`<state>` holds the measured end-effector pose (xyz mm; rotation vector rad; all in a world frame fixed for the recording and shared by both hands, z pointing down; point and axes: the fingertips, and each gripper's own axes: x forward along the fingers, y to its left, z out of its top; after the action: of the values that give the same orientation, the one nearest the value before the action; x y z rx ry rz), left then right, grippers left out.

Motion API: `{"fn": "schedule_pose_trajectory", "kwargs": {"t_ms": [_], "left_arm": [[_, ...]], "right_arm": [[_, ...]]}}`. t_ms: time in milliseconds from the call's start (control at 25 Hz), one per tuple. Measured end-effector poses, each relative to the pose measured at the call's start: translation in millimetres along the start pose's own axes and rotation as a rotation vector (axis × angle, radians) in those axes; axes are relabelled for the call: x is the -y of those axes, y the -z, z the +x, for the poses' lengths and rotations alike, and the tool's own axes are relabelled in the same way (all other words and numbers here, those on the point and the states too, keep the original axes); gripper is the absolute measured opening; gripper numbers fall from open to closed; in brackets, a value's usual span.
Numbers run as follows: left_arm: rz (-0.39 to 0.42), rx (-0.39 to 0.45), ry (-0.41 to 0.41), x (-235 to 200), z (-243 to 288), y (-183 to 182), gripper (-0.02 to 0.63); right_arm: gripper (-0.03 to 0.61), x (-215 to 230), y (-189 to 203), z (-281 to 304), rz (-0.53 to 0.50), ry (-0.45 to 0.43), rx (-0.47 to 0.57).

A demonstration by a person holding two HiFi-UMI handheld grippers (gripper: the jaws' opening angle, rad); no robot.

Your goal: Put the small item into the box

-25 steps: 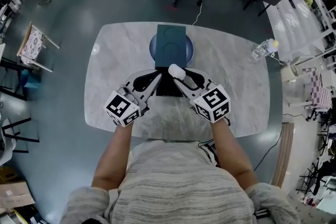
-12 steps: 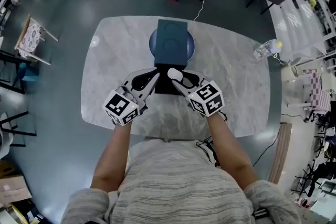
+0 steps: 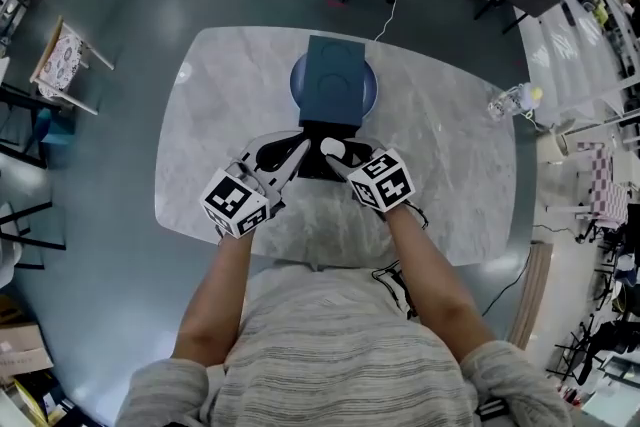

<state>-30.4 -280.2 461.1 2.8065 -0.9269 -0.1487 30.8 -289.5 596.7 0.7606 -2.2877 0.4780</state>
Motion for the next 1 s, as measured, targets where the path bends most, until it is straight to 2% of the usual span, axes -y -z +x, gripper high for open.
{"fn": "schedule_pose_trajectory", "kwargs": {"t_ms": [480, 1000], "left_arm": [[-0.006, -0.004, 0.005, 2.2, 0.2, 0.8, 0.026], [-0.003, -0.01, 0.014, 7.1, -1.5, 0.8, 0.026]], "right_arm": [[0.184, 1.3, 25.4, 26.9, 0.002, -0.021, -0.182], [0.186, -2.1, 45.2, 40.4, -0.011, -0.028, -0.287]]}}
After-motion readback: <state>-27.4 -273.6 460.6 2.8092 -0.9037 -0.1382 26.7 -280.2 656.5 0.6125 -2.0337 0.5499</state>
